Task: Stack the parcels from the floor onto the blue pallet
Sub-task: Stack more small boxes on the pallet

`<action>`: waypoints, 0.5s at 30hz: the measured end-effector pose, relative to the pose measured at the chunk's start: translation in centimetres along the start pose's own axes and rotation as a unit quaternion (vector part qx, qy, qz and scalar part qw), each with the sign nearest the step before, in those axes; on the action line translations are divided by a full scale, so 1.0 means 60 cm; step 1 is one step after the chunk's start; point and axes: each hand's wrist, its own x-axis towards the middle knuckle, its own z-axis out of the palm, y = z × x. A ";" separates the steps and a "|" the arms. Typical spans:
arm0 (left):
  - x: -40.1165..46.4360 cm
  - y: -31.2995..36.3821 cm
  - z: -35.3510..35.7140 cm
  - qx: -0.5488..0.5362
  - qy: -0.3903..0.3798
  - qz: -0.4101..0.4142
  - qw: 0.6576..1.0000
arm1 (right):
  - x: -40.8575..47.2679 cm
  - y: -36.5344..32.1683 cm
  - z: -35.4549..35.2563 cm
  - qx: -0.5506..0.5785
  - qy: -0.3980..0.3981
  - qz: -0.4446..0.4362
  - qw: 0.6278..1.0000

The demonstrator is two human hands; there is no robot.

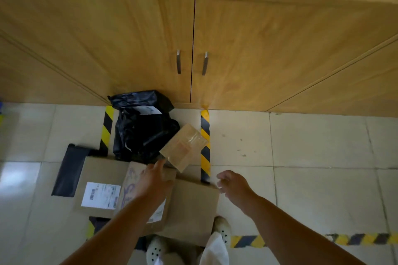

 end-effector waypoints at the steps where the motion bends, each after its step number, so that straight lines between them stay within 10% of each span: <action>1: 0.023 0.003 0.016 0.028 0.003 0.003 1.000 | 0.023 0.003 0.004 0.002 0.002 0.001 1.000; 15: 0.283 -0.002 0.199 0.241 0.037 0.062 0.968 | 0.263 0.056 0.060 0.043 0.037 0.013 0.998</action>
